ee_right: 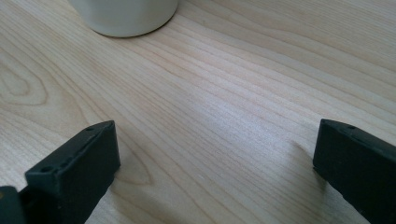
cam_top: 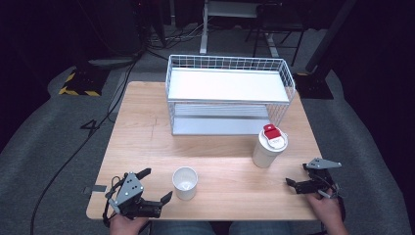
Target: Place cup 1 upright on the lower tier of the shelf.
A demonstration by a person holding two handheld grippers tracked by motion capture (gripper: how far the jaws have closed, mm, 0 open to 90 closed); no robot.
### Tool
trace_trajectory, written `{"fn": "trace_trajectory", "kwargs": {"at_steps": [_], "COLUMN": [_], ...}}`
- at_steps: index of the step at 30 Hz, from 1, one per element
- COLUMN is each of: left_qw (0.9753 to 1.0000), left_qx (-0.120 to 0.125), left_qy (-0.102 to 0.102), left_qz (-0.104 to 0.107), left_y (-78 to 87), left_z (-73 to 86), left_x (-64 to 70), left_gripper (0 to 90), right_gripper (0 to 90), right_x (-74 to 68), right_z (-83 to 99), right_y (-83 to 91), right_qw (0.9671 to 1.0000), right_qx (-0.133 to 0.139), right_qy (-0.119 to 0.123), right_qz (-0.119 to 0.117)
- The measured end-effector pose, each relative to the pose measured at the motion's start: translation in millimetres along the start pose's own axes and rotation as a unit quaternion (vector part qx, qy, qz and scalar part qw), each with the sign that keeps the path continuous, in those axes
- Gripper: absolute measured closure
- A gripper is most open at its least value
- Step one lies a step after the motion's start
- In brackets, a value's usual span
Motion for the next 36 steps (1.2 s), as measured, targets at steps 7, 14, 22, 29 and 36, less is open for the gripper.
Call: {"fn": "trace_trajectory", "kwargs": {"at_steps": [7,14,22,29,36], "left_qw": [0.9996,0.9992,0.9992,0.9987,0.9987], "left_qx": [0.008,0.012,0.006,0.001,-0.019], "left_qy": [0.003,0.012,0.024,0.039,0.039], "left_qz": [0.027,0.036,0.031,0.032,0.028], "left_y": [-11.2,-29.2,-42.7,-52.2,-61.1], "left_z": [-0.8,5.2,13.1,19.9,26.7], "left_x": [13.3,19.5,17.5,17.0,18.3], "left_gripper": [0.0,0.0,0.0,0.0,0.0], "right_gripper": [0.9,0.9,1.1,1.1,1.2], "right_x": [0.2,0.2,0.2,0.2,0.2], "right_z": [0.0,0.0,0.0,0.0,0.0], "right_y": [0.0,0.0,0.1,0.1,0.1], "right_qw": [1.0000,1.0000,1.0000,1.0000,1.0000], "right_qx": [0.000,0.000,0.000,0.000,0.000], "right_qy": [-0.001,-0.001,-0.001,0.000,0.000], "right_qz": [0.001,0.002,0.002,0.003,0.003]}}
Point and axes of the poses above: each handheld gripper's, and its own axes: y roughly backward along the jaws, z roughly out of its underside, x roughly to its right, the point moved 7 cm from there along -y, roughly forward along the jaws, and after that the axes turned 9 degrees about y, right-handed, at the moved point
